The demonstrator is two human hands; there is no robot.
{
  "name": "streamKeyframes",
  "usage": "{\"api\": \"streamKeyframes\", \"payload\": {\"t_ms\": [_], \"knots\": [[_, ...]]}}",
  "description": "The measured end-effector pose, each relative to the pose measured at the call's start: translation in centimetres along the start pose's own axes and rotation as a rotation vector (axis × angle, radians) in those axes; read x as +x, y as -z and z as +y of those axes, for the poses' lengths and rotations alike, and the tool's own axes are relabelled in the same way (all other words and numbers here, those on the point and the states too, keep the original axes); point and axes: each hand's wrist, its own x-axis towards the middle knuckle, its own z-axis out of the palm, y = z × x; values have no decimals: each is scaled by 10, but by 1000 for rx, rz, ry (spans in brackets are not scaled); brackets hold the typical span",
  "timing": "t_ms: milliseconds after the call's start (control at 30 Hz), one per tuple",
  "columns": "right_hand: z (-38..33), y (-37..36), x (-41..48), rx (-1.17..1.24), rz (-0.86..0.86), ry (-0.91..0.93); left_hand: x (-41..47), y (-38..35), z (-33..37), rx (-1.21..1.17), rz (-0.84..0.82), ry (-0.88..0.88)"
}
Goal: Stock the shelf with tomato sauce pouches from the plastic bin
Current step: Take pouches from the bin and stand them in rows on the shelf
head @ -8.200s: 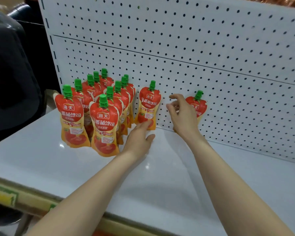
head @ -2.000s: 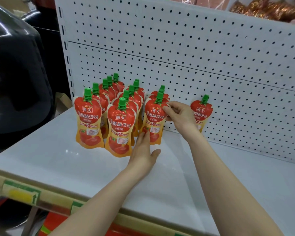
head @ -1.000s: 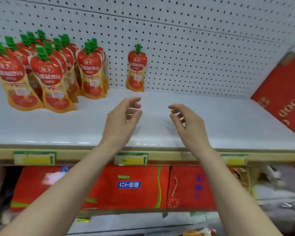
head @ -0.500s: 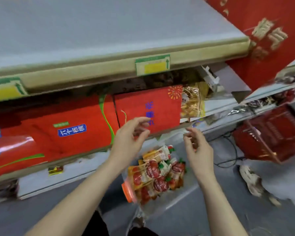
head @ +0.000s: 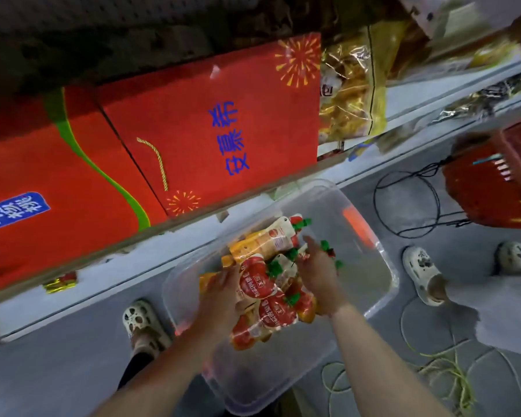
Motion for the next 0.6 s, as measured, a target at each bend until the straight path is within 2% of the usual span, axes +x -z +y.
{"api": "streamKeyframes", "payload": {"t_ms": [133, 267, 333, 467, 533, 600], "knots": [[-21, -20, 52, -45, -21, 42, 11, -24, -15, -20, -24, 27], [-31, -37, 68, 7, -67, -45, 15, -31, -21, 222, -8, 1], [-27, -38, 72, 5, -48, -37, 18, -29, -19, 213, 26, 14], [-18, -31, 73, 19, -133, -50, 18, -26, -14, 196, 81, 6], [-18, -26, 66, 136, -69, -103, 17, -24, -13, 152, 128, 12], [-13, -19, 53, 242, 117, -118, 20, -21, -14, 152, 138, 43]]}}
